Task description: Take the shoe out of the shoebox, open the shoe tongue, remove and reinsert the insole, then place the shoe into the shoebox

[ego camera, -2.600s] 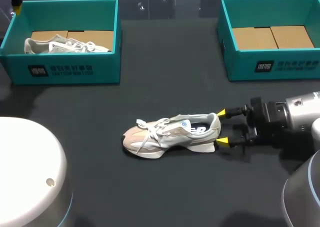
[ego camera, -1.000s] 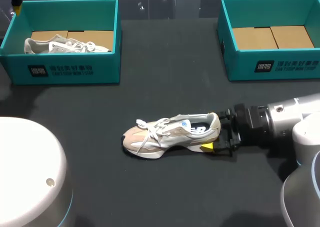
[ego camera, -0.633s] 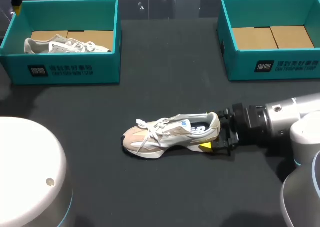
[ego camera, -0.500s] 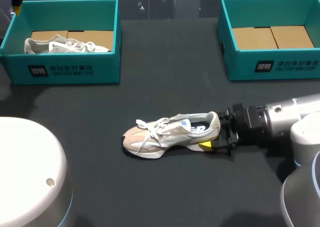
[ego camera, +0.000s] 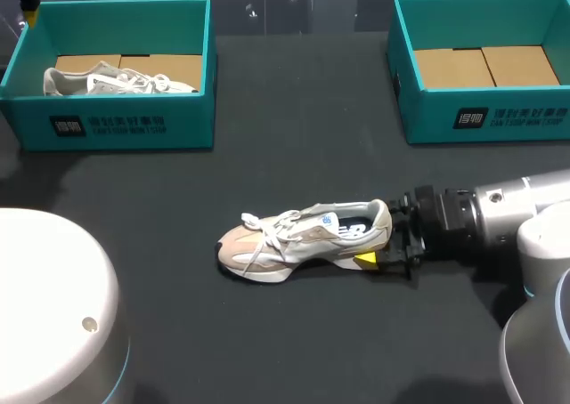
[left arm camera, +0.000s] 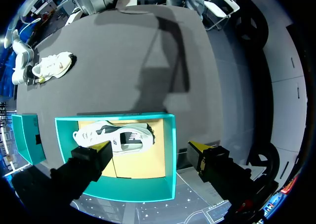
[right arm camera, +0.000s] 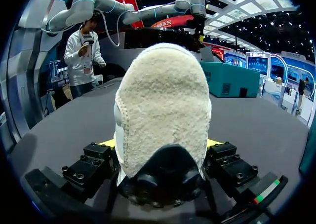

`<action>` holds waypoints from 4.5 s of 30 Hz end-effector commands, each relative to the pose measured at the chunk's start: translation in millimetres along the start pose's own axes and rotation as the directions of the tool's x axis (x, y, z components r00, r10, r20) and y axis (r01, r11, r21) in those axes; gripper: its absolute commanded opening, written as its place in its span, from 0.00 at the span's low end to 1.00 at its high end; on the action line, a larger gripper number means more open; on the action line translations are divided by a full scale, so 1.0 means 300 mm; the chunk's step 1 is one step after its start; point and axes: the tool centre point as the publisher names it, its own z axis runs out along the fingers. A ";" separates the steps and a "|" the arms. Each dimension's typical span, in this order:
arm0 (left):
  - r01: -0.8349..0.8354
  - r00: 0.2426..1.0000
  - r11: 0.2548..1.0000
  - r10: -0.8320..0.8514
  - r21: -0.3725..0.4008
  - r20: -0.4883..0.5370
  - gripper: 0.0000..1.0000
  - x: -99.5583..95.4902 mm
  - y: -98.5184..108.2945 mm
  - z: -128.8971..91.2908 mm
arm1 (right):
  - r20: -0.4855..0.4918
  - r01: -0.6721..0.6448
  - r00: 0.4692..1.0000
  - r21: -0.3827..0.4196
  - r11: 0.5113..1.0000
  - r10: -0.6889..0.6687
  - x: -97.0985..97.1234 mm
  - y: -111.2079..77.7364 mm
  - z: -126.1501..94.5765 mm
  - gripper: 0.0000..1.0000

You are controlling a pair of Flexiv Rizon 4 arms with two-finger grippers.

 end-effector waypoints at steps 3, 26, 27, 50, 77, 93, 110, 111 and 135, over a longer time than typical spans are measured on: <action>-0.001 1.000 1.000 0.001 -0.001 -0.002 1.00 0.000 -0.003 -0.002 | 0.002 0.000 1.000 0.004 1.000 0.000 0.006 0.005 0.000 0.00; 0.531 0.847 0.846 -0.528 0.047 -0.053 1.00 -0.243 -0.252 -0.054 | 0.002 0.000 1.000 0.004 1.000 0.000 0.006 0.005 0.000 0.00; 0.586 0.811 0.807 -0.583 0.076 -0.059 1.00 -0.266 -0.279 -0.056 | 0.002 0.000 1.000 0.004 1.000 0.000 0.006 0.005 0.000 0.00; 0.814 0.574 0.564 -0.818 0.139 -0.038 1.00 -0.525 -0.454 -0.024 | 0.002 0.000 1.000 0.004 1.000 0.000 0.006 0.005 0.000 0.00; 0.934 -0.343 -0.317 -0.925 0.161 0.165 1.00 -1.002 -0.710 0.117 | 0.002 0.000 1.000 0.004 1.000 0.000 0.006 0.005 0.000 0.00; 0.706 -0.707 -0.708 -0.705 -0.005 -0.052 1.00 -1.225 -0.755 0.164 | 0.002 0.000 1.000 0.004 1.000 0.000 0.006 0.005 0.000 0.00; 0.291 -0.942 -0.947 -0.309 -0.139 0.132 1.00 -1.358 -0.800 0.241 | 0.002 0.000 1.000 0.004 1.000 0.000 0.006 0.005 0.000 0.00; 0.291 -0.942 -0.947 -0.309 -0.139 0.132 1.00 -1.358 -0.800 0.241 | 0.002 0.000 1.000 0.004 1.000 0.000 0.006 0.005 0.000 0.00; -0.197 -0.959 -0.941 0.127 -0.275 0.255 1.00 -1.606 -0.889 0.291 | 0.002 0.000 1.000 0.004 1.000 0.000 0.006 0.005 0.000 0.00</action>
